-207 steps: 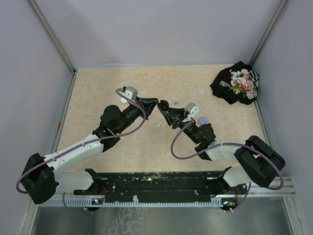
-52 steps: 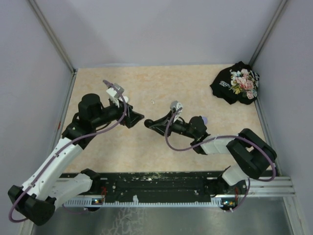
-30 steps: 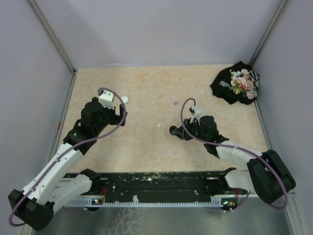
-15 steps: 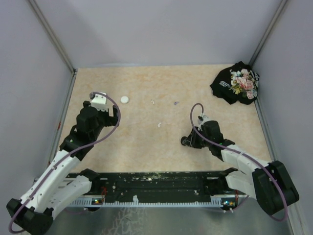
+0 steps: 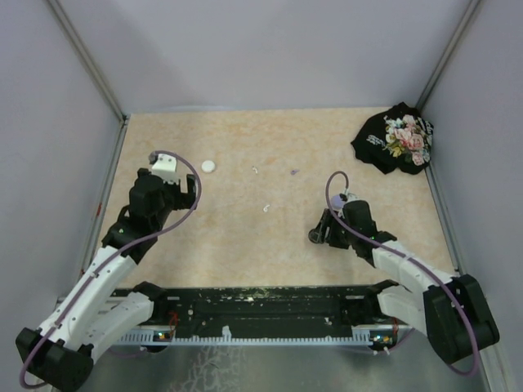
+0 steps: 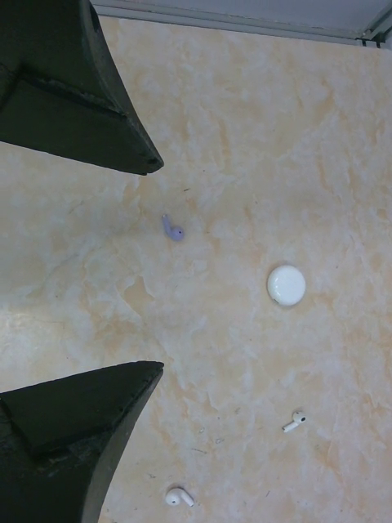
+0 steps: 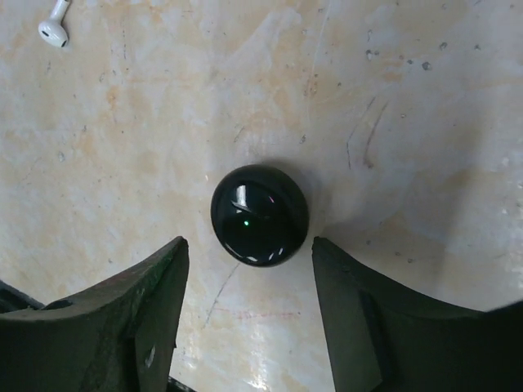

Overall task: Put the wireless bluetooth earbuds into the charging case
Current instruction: Place the charging case at the center of the board.

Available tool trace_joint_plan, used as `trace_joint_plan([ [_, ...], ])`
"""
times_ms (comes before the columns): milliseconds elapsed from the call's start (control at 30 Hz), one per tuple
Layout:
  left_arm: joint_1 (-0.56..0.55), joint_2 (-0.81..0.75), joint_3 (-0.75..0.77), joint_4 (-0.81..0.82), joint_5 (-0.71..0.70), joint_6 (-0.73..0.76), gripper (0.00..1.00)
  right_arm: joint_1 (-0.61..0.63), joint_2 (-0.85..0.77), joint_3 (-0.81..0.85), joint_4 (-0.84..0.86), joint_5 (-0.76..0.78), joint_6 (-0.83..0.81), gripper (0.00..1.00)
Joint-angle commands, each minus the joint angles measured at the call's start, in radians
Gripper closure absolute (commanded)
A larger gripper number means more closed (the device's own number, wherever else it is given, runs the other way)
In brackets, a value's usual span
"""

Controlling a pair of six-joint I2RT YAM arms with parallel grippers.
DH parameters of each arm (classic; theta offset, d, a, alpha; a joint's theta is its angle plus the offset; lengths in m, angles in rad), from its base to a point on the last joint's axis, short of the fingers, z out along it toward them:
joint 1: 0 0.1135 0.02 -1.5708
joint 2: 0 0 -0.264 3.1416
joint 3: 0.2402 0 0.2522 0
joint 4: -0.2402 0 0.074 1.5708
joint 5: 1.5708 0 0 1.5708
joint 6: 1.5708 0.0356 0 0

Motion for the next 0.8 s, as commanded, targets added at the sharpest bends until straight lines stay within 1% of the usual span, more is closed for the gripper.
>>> trace_joint_plan([
  [0,0.023,-0.002,-0.003,0.016,0.023,-0.011,0.00,-0.003,-0.069,0.047,-0.145,0.088,-0.041,0.34],
  [67,0.032,-0.002,-0.001,0.011,0.030,-0.013,0.00,-0.003,-0.092,0.077,-0.202,0.122,-0.054,0.31],
  [167,0.044,-0.003,-0.003,0.012,0.026,-0.019,0.00,-0.004,-0.115,0.137,-0.284,0.165,-0.046,0.28],
  [300,0.056,0.005,0.001,0.012,0.047,-0.022,0.00,-0.003,-0.122,0.238,-0.329,0.193,-0.083,0.15],
  [400,0.065,0.007,0.001,0.012,0.051,-0.025,0.00,-0.003,-0.128,0.275,-0.342,0.203,-0.165,0.13],
  [567,0.081,0.010,0.002,0.014,0.074,-0.032,0.00,-0.003,-0.150,0.292,-0.294,0.297,-0.205,0.12],
  [667,0.087,0.014,-0.001,0.017,0.087,-0.033,0.00,-0.004,-0.080,0.321,-0.254,0.386,-0.210,0.11],
  [767,0.091,0.026,0.001,0.012,0.081,-0.033,0.00,-0.006,0.036,0.377,-0.243,0.437,-0.197,0.12],
])
